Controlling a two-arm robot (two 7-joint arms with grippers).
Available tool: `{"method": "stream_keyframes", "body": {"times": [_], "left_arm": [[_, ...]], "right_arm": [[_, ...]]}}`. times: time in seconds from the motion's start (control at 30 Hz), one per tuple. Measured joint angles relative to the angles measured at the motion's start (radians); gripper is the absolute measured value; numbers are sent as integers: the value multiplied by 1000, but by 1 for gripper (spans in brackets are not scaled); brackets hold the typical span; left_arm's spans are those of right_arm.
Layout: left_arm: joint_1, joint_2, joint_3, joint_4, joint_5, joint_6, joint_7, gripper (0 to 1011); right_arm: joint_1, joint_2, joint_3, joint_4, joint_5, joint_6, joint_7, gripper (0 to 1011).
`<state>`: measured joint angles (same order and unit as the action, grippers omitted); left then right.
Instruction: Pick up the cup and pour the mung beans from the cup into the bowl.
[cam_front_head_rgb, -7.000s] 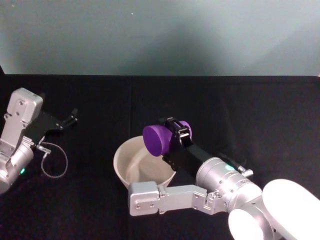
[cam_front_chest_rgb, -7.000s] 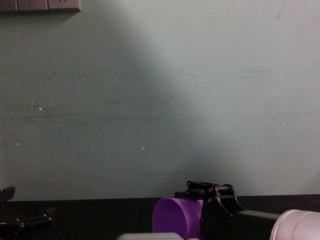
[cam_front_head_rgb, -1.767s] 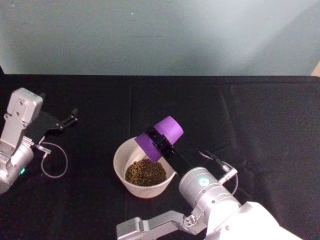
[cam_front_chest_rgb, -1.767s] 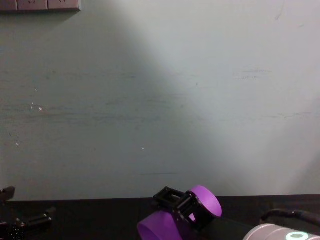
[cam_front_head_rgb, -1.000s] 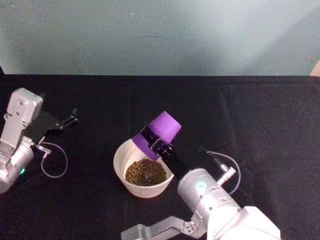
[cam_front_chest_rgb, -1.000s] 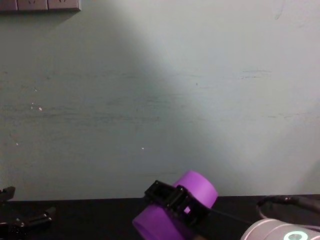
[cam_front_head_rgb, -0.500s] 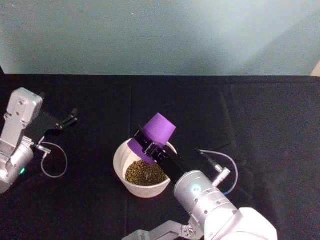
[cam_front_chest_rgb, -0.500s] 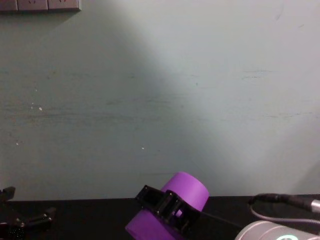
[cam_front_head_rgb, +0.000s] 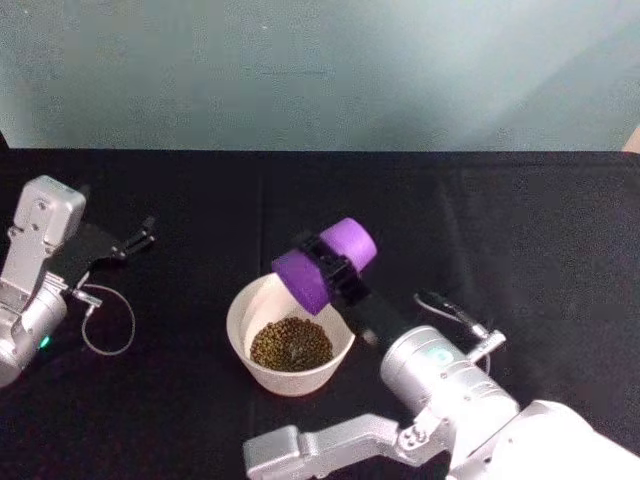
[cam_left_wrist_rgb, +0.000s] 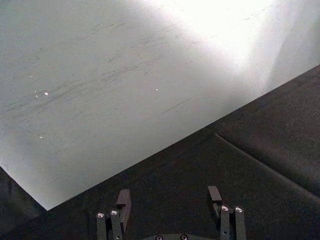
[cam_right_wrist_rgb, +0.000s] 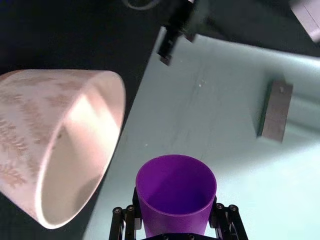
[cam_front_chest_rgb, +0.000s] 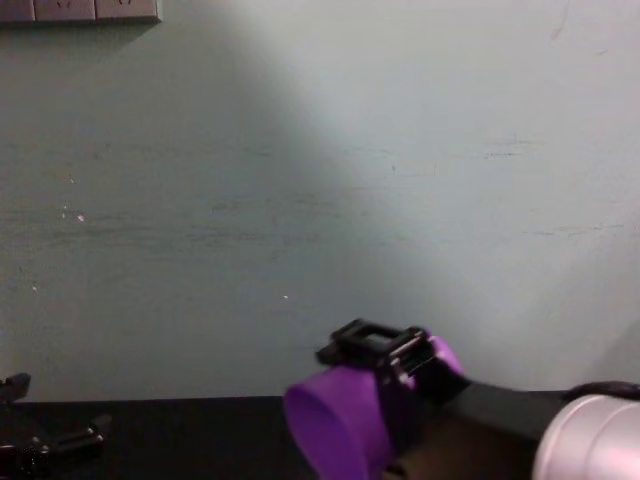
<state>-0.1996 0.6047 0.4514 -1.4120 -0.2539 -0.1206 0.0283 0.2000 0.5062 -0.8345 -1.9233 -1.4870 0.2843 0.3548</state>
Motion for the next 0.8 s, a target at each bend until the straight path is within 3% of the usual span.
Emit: {"method": "stream_keyframes", "body": {"times": [0.03, 0.13, 0.2, 0.23, 0.3, 0.33, 0.37, 0.4, 0.43, 0.47, 0.5, 0.53, 0.8], "left_arm": [[0, 0, 0, 0, 0, 0, 0, 1000], [0, 0, 0, 0, 0, 0, 0, 1000], [0, 0, 0, 0, 0, 0, 0, 1000], [0, 0, 0, 0, 0, 0, 0, 1000], [0, 0, 0, 0, 0, 0, 0, 1000], [0, 0, 0, 0, 0, 0, 0, 1000], [0, 0, 0, 0, 0, 0, 0, 1000], [0, 0, 0, 0, 0, 0, 0, 1000], [0, 0, 0, 0, 0, 0, 0, 1000], [0, 0, 0, 0, 0, 0, 0, 1000], [0, 0, 0, 0, 0, 0, 0, 1000], [0, 0, 0, 0, 0, 0, 0, 1000], [0, 0, 0, 0, 0, 0, 0, 1000]], "right_arm": [[-8, 0, 13, -2, 22, 0, -13, 724], [-55, -7, 85, -9, 150, -6, -80, 724], [-74, -12, 114, -11, 196, -10, -103, 724], [-99, -20, 150, -12, 254, -18, -131, 724], [-118, -29, 181, -13, 308, -27, -154, 724], [-138, -39, 213, -13, 360, -38, -174, 724], [-138, -39, 213, -13, 360, -38, -174, 724], [-156, -51, 245, -12, 414, -52, -192, 724], [-163, -57, 259, -11, 438, -58, -197, 724], [-178, -71, 292, -5, 499, -76, -208, 724], [-185, -78, 309, -2, 531, -86, -209, 724], [-196, -91, 339, 6, 596, -107, -208, 724], [-228, -139, 452, 51, 844, -190, -168, 724]]}}
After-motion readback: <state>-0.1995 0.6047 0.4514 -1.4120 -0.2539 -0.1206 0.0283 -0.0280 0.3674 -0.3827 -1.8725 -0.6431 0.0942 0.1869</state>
